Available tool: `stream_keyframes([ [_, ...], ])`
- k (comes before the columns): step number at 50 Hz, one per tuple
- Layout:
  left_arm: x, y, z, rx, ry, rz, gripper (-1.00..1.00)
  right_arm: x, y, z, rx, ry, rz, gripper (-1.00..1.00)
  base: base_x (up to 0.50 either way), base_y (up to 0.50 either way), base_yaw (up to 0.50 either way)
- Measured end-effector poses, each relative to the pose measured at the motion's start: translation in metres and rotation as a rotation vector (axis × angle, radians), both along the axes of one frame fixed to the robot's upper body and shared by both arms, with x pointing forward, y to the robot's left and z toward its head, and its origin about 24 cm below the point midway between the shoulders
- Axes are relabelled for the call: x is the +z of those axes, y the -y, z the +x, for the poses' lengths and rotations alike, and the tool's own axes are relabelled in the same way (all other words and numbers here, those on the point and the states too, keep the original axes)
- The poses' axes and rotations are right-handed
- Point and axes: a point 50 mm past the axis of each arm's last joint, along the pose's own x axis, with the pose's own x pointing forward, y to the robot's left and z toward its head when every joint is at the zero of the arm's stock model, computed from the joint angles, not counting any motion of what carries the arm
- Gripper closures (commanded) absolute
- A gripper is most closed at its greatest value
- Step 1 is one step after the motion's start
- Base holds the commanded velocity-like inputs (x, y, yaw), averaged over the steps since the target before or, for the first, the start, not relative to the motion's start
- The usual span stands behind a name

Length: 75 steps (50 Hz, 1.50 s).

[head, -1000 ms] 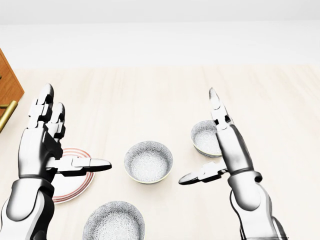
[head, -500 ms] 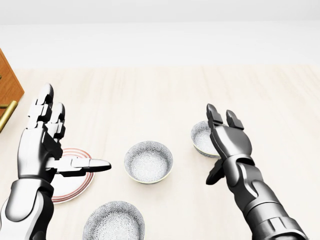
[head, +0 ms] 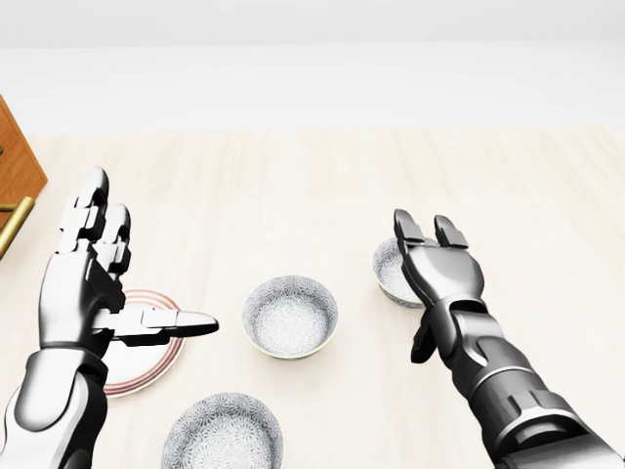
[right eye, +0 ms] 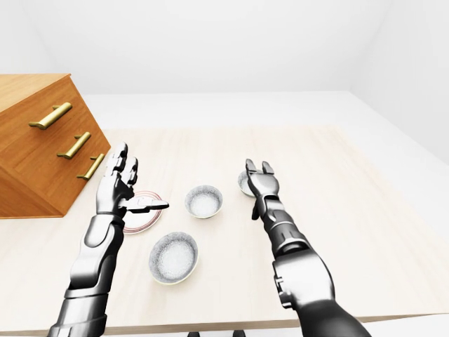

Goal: Stack the bowl at the front on the bowl in the middle.

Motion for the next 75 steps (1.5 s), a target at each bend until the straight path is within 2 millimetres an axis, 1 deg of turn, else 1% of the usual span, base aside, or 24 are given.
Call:
stream_keyframes([
  [22,-0.007,0.000,0.001,0.000,-0.029,-0.006,-1.00,0.001,-0.007,0.002,0.033,-0.017,-0.045,-1.00,0.00,0.00,0.00],
  [23,-0.007,0.000,0.001,-0.001,-0.031,-0.006,-1.00,0.001,-0.007,0.002,0.035,-0.019,-0.048,-0.50,0.00,0.00,0.00],
  [24,-0.007,0.000,0.001,-0.001,-0.032,-0.006,-1.00,0.001,-0.007,0.002,0.036,-0.021,-0.051,-0.28,0.00,0.00,0.00],
  [26,-0.008,0.000,0.001,-0.001,-0.034,-0.007,-1.00,-0.001,-0.007,0.001,0.041,-0.028,-0.060,0.04,0.00,0.00,0.00],
  [27,-0.008,0.000,0.001,-0.001,-0.035,-0.007,-1.00,-0.002,-0.007,0.001,0.043,-0.031,-0.065,0.47,0.00,0.00,0.00],
  [28,-0.008,0.000,0.001,0.000,-0.036,-0.007,-1.00,-0.003,-0.007,0.000,0.045,-0.035,-0.070,0.51,0.00,0.00,0.00],
  [29,-0.009,0.000,0.001,0.000,-0.036,-0.007,-1.00,-0.003,-0.007,0.000,0.048,-0.038,-0.076,0.62,0.00,0.00,0.00],
  [30,-0.009,0.000,0.001,0.000,-0.037,-0.008,-1.00,-0.004,-0.006,-0.001,0.050,-0.040,-0.082,0.84,0.00,0.00,0.00],
  [31,-0.009,-0.001,0.001,0.000,-0.038,-0.008,-1.00,-0.005,-0.006,-0.001,0.051,-0.041,-0.085,0.95,0.00,0.00,0.00],
  [32,-0.009,-0.001,0.001,0.000,-0.038,-0.008,-1.00,-0.005,-0.006,-0.001,0.052,-0.043,-0.088,1.00,0.00,0.00,0.00],
  [38,-0.009,-0.001,0.001,0.000,-0.039,-0.009,-1.00,-0.005,-0.007,-0.001,0.068,-0.044,-0.115,1.00,0.00,0.00,0.00],
  [54,-0.009,-0.003,-0.001,0.004,-0.036,-0.013,-1.00,-0.004,-0.007,-0.001,0.040,-0.025,-0.059,1.00,0.00,0.00,0.00],
  [65,-0.006,-0.005,-0.003,0.011,-0.020,-0.014,-1.00,0.009,-0.002,0.004,0.013,0.069,-0.038,1.00,0.00,0.00,0.00],
  [71,-0.003,-0.006,-0.004,0.015,-0.009,-0.013,-1.00,0.017,0.003,0.006,-0.007,0.121,-0.003,1.00,0.00,0.00,0.00],
  [75,-0.002,-0.006,-0.005,0.017,-0.002,-0.012,-1.00,0.022,0.004,0.004,0.003,0.141,0.037,1.00,0.00,0.00,0.00],
])
